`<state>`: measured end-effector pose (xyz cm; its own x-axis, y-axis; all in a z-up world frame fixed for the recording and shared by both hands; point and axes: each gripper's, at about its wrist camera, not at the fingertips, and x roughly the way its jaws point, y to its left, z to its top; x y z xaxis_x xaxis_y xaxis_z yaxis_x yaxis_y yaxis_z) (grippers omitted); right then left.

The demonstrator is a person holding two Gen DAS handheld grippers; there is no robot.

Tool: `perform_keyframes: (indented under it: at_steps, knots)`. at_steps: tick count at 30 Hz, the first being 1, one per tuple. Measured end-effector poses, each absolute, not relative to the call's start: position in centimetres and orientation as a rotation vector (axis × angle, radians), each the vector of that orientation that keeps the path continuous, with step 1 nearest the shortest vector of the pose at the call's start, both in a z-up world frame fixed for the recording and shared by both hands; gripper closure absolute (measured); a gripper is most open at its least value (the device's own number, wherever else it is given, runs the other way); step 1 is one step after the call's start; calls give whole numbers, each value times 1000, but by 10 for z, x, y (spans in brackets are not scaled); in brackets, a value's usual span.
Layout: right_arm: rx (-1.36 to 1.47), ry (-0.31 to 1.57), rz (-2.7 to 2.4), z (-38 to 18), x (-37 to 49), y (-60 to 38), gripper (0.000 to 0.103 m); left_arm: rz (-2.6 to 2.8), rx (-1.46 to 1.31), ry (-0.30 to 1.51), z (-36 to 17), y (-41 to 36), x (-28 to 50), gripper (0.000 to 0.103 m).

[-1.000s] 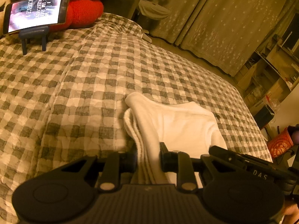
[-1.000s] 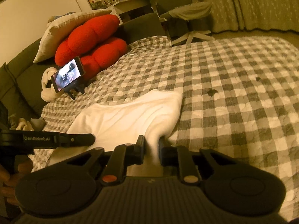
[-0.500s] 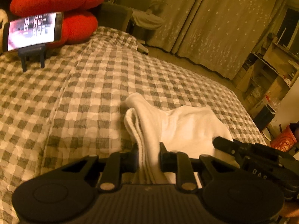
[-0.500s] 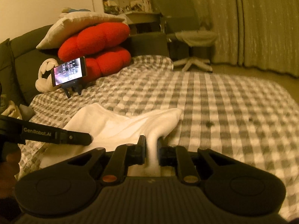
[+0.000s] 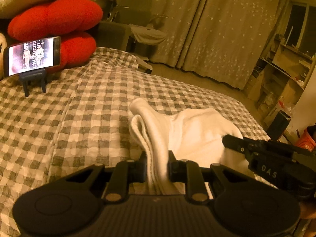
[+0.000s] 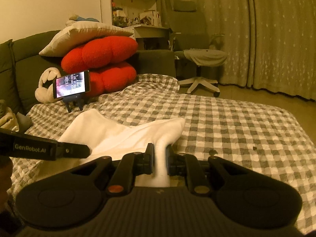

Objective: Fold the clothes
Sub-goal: 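Carry the held white cloth with the left gripper toward the green sofa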

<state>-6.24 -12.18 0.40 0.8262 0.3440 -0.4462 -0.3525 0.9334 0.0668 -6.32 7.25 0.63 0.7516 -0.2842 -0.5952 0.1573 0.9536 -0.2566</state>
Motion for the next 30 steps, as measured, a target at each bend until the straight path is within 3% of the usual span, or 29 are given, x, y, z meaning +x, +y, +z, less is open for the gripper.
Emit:
perform_keyframes:
  at_steps: [18, 30]
  knots:
    - [-71, 412, 386, 18, -70, -113, 90, -193, -217, 627, 9, 80, -83, 83]
    - [-124, 401, 514, 30, -67, -58, 90, -80, -263, 575, 27, 135, -115, 83]
